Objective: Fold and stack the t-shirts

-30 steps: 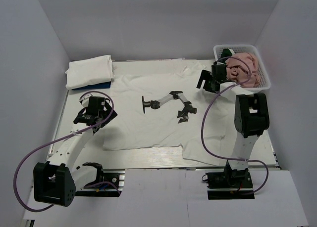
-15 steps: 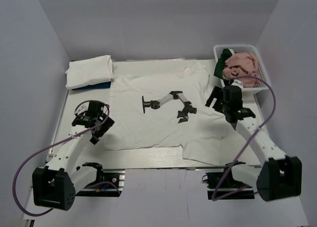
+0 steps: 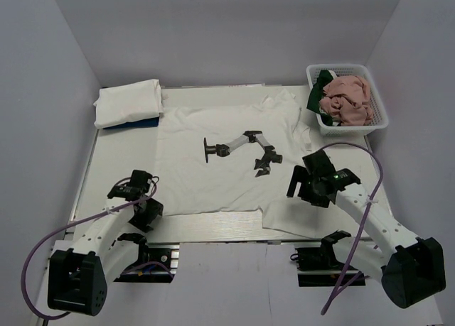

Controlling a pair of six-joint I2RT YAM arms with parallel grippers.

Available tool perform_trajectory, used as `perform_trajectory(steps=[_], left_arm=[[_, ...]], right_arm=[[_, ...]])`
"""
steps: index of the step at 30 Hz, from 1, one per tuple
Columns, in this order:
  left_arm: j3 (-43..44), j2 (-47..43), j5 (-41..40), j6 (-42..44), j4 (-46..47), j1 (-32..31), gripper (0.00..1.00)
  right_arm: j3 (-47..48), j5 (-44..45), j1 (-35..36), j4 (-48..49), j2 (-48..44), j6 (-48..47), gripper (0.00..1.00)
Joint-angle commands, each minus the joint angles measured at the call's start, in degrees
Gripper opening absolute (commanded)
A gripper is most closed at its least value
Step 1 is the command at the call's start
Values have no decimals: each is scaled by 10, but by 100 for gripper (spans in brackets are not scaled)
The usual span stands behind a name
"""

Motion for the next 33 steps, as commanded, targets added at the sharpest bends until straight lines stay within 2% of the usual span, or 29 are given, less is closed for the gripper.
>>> perform_trajectory(steps=[1,2,4,6,8,9,12,15,17,20,21,22,23,25,33], left_arm=[[3,3,-20,-30,47,-2,60],[3,3,-34,-30,53,-2,53],[10,22,-40,-14,65,-2,48],[29,36,-55,2,65,-2,35],[35,48,-61,7,58,-2,26],[35,54,-61,7,58,-2,15],[35,59,-56,13,70,-2,7],[30,59,-48,18,85,-2,6],[30,59,-48,23,85,-2,1],[36,49,-48,23,85,-2,0],[36,48,-48,28,85,-2,0],[36,48,-48,28,85,-2,0],[41,42,-48,28,85,-2,0],[47,36,-48,41,91,-2,0],[91,39,-42,50,128,-2,0]], right_arm=[[9,-6,21,-63,-3,39,90],[9,-10,32,-72,-1,41,90],[7,-25,40,-97,13,43,90],[-3,-51,58,-98,22,38,90],[-20,-75,82,-86,35,38,90],[-25,-82,87,-80,48,36,90],[-46,-109,120,-39,81,43,90],[-57,-71,142,-19,118,43,90],[-58,-64,151,-2,153,43,88],[-44,-31,160,4,183,38,76],[-39,-14,160,8,191,38,68],[-30,-13,161,9,193,38,40],[-26,-14,162,11,193,36,29],[-20,-4,163,8,187,31,0],[111,39,154,-25,171,-31,0]])
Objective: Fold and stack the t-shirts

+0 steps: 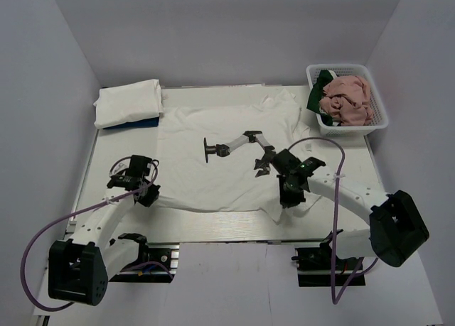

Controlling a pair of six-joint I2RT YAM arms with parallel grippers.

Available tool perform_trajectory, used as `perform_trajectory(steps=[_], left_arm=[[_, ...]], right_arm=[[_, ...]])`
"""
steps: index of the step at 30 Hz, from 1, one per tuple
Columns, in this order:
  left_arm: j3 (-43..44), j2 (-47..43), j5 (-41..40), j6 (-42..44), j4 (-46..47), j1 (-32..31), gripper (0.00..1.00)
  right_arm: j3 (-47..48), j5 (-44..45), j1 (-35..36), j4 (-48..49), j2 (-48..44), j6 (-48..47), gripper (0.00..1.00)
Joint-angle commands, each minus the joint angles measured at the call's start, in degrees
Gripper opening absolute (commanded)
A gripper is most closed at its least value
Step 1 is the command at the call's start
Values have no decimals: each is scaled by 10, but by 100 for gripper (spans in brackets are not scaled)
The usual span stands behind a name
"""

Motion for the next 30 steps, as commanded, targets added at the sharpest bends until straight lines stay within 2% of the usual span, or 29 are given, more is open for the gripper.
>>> perform_trajectory(steps=[1,7,16,21,26,27,28,29,30], left_arm=[[33,-4,-2,9,42,-1,0],[97,55,-19,15,53,4,0],[201,162,-62,20,71,10,0],[260,242,-86,27,82,10,0],[319,312,-128,27,107,10,0],[330,324,-139,21,100,10,5],[341,335,-139,20,100,10,16],[359,354,-150,20,100,15,38],[370,362,-150,27,100,15,63]], right_arm=[[68,43,-8,5,2,-36,0],[169,123,-42,15,40,-72,0],[268,114,-109,135,127,-114,0],[335,113,-132,162,178,-140,0],[410,103,-158,158,272,-167,0],[422,102,-163,155,284,-165,0],[455,98,-165,155,321,-165,0],[469,96,-172,150,335,-160,1],[484,96,-179,132,349,-153,23]])
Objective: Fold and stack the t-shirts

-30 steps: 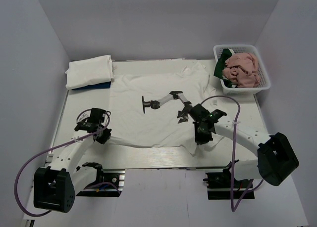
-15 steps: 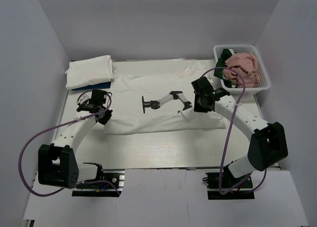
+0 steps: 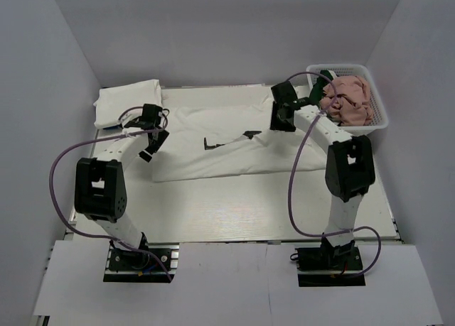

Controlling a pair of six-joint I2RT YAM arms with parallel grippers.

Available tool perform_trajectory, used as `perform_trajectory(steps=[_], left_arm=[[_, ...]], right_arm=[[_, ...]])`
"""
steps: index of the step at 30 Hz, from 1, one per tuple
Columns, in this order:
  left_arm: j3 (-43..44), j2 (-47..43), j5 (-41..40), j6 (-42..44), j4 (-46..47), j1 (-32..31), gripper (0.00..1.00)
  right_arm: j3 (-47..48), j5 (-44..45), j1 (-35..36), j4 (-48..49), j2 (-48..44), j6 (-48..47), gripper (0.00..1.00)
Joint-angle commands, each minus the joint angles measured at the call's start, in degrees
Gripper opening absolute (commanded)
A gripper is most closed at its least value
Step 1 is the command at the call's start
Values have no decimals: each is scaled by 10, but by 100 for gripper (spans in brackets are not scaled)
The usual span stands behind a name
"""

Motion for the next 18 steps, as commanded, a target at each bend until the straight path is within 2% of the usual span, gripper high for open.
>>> perform_trajectory(steps=[1,3,5,7,10,14,18], left_arm=[[67,15,-40,4,3,7,99],[89,21,-34,18,-10,7,100],[97,21,-34,29,-11,7,100],[90,-7,-34,34,-11,7,100],[56,-50,-34,50,-5,7,100],[12,-84,4,75,20,7,100],[-18,-102,18,90,20,7,100]], right_arm=[[104,-12,-24,-20,71,11,89],[142,-46,-25,-50,89,10,89],[135,-70,-24,-41,85,6,89],[85,-78,-23,8,52,5,89],[-59,-137,-26,84,-30,1,91],[-113,-200,-26,150,-42,-2,91],[-83,-230,-23,159,0,-2,91]])
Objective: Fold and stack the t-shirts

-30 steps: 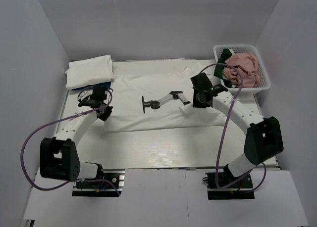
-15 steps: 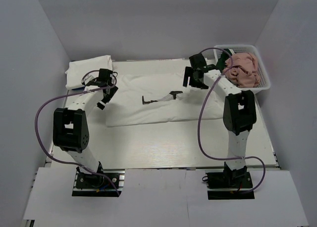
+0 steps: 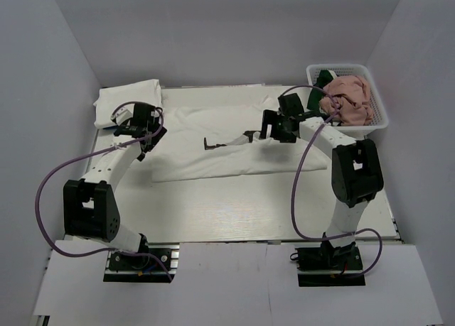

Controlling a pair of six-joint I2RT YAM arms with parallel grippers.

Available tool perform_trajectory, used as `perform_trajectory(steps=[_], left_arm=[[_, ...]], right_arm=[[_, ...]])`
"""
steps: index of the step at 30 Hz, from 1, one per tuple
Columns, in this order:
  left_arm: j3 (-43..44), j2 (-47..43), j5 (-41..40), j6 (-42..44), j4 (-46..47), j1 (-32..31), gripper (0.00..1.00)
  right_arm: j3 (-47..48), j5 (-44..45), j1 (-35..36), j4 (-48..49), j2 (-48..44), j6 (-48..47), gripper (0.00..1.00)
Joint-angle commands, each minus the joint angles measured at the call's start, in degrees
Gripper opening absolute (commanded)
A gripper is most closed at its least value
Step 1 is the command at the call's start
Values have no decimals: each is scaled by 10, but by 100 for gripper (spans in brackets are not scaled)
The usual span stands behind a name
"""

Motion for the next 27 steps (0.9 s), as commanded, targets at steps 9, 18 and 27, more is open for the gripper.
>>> perform_trajectory(steps=[9,18,27], left_arm=[[-26,-63,10,34,-37,3,100],[-54,-76,76,116,36,-4,100],[-73,31,215,136,114,-9,100]], right_arm=[[267,-13,7,48,225,77,91],[290,37,3,79,194,67,91],[-97,115,-44,98,-36,56,91]])
